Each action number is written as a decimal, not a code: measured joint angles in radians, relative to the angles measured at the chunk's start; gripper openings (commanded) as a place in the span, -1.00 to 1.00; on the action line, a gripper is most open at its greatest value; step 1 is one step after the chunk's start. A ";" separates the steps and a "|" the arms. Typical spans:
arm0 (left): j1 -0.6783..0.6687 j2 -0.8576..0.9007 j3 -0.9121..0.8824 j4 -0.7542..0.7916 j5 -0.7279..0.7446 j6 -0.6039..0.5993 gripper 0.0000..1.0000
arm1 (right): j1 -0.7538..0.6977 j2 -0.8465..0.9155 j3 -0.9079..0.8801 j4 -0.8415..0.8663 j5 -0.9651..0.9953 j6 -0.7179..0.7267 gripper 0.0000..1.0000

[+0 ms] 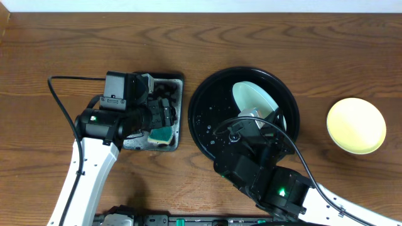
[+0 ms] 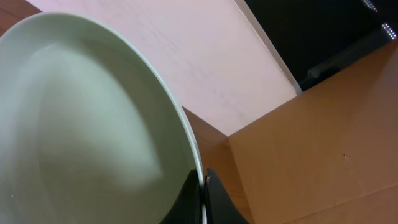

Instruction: Clean dirty plates on tray and stack at the side

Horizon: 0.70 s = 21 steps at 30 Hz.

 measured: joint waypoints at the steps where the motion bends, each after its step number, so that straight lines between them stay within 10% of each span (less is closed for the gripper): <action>1: 0.000 0.000 0.000 0.000 0.000 0.000 0.67 | 0.000 0.000 0.000 0.003 0.000 0.000 -0.98; 10: 0.000 0.000 0.000 0.000 0.000 0.000 0.67 | -0.090 0.000 0.000 0.006 -0.218 0.099 -0.98; 21: 0.000 0.000 0.000 -0.001 0.000 0.000 0.67 | -0.728 0.000 0.000 -0.058 -1.128 0.308 -0.98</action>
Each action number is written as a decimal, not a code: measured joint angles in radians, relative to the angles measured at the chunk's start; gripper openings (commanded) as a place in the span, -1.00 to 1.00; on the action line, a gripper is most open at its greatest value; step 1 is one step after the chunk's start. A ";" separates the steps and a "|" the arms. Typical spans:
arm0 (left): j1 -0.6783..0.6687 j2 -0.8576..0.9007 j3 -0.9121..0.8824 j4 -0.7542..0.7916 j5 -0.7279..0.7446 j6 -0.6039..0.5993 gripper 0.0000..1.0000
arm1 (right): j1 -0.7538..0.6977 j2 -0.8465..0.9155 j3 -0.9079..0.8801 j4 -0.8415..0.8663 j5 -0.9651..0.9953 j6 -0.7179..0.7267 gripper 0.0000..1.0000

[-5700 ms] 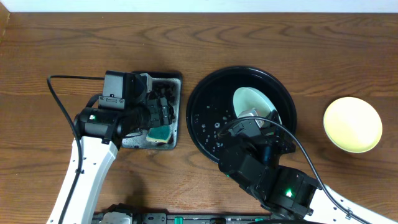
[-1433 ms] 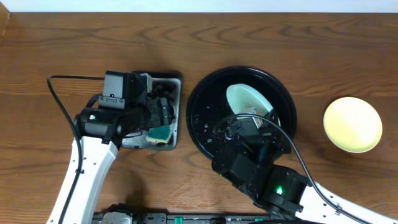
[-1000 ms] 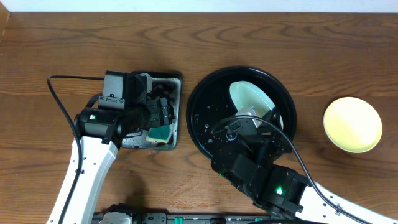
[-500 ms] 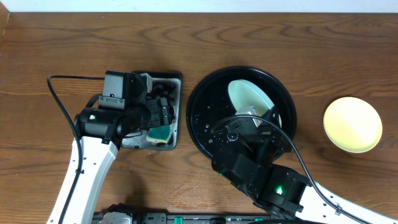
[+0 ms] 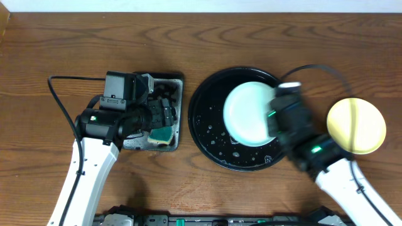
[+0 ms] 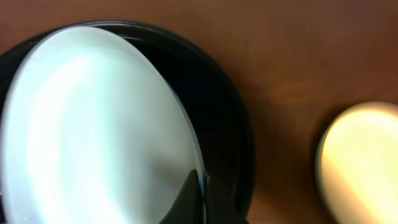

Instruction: Clean dirty plates on tray and stack at the side

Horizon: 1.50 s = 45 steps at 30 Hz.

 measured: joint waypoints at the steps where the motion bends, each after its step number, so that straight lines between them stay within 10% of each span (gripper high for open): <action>1: 0.000 0.000 0.000 0.000 0.000 0.000 0.67 | -0.065 0.000 0.000 -0.003 -0.057 0.004 -0.98; 9: 0.000 0.000 0.000 0.000 0.000 0.000 0.67 | -0.753 0.031 0.000 -0.003 -0.481 0.035 -0.98; 20: 0.000 0.000 0.000 0.000 0.000 0.000 0.67 | -1.221 0.324 0.000 0.072 -0.568 0.157 -0.98; 22: 0.000 0.000 0.000 0.000 0.000 0.000 0.67 | -1.244 0.360 0.000 0.072 -0.571 0.160 -0.97; 29: 0.000 0.000 0.000 0.000 0.000 0.000 0.67 | -1.249 0.374 0.000 0.124 -0.622 0.134 0.00; 45: 0.000 0.000 0.000 0.000 0.000 0.000 0.67 | -0.711 -0.290 0.007 0.041 -1.064 -0.008 0.27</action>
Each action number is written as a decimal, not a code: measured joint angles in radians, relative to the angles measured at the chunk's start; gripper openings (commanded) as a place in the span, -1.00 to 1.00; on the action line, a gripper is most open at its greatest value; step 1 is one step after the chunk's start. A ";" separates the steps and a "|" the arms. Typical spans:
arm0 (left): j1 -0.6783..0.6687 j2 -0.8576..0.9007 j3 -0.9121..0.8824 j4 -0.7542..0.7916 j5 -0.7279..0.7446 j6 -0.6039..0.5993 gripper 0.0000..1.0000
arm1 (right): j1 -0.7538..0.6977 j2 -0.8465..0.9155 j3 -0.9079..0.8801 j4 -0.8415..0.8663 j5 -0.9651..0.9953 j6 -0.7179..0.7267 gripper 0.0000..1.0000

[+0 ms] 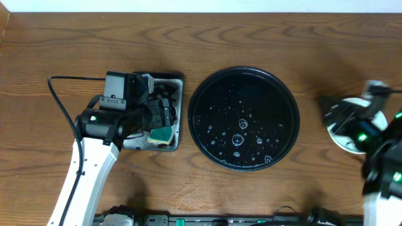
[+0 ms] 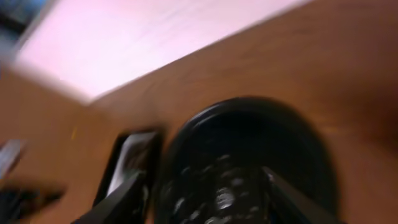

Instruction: Clean dirty plates on tray and stack at the side

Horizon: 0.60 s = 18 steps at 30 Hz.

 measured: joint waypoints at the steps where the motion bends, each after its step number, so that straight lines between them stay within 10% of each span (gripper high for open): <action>1: 0.000 0.000 0.000 0.000 0.000 0.000 0.67 | 0.053 -0.032 0.000 -0.001 -0.006 -0.009 0.59; 2: 0.000 0.000 0.000 0.000 0.000 0.000 0.67 | 0.114 -0.063 0.000 -0.004 -0.014 -0.012 0.99; 18: 0.000 0.000 0.000 0.000 0.000 0.000 0.67 | 0.388 -0.146 0.000 -0.016 -0.042 -0.040 0.99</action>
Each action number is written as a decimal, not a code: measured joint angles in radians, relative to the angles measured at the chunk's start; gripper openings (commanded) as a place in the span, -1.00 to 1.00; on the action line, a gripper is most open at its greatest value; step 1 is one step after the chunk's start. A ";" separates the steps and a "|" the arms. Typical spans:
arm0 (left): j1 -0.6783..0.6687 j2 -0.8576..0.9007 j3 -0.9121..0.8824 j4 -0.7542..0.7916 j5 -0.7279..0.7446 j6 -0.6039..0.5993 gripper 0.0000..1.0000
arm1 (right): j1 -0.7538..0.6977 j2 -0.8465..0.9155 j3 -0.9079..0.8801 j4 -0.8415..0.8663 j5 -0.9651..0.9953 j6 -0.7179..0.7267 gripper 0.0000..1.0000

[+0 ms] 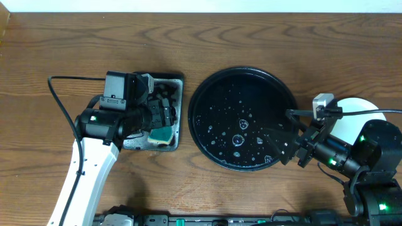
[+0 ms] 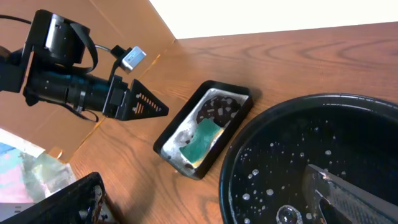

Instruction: Clean dirty plates on tray and stack at the side

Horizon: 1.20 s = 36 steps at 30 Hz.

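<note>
The round black tray (image 1: 244, 118) holds only water drops, with no plate in it. A white plate (image 1: 355, 112) lies flat at the table's right side, partly hidden under my right arm. My right gripper (image 1: 282, 135) is open and empty over the tray's right rim, pointing left; in the right wrist view the right gripper (image 2: 205, 186) has its fingers spread wide over the tray (image 2: 348, 143). My left gripper (image 1: 164, 115) hovers over the small sponge tray (image 1: 178, 88); its jaw gap does not show. The green sponge (image 1: 162, 134) lies in that tray.
The left arm (image 2: 68, 81) and its cable (image 1: 59, 100) occupy the left of the table. The sponge tray (image 2: 186, 152) sits just left of the round tray. The wooden table's front edge is close below both arms.
My right gripper has moved from over the plates at the far right back to the round tray's right rim, open and empty. The white plate now shows at the right side.
My right gripper first held a pale plate tilted up over the round tray, with a yellow plate lying at the right. Then the held plate was flat over the tray's right part. Later the tray was bare, with the gripper at the side stack. Now it is back, open.
</note>
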 measured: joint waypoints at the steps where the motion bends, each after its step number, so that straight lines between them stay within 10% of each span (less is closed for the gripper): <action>1: 0.000 0.000 0.000 0.000 0.000 0.000 0.67 | 0.000 0.000 0.000 0.000 0.000 -0.003 0.99; 18: 0.000 0.000 0.000 0.000 0.000 0.000 0.67 | 0.008 -0.191 -0.033 0.029 0.148 -0.351 0.99; 36: 0.000 0.000 0.000 -0.001 0.000 0.000 0.67 | 0.008 -0.682 -0.632 0.240 0.424 -0.441 0.98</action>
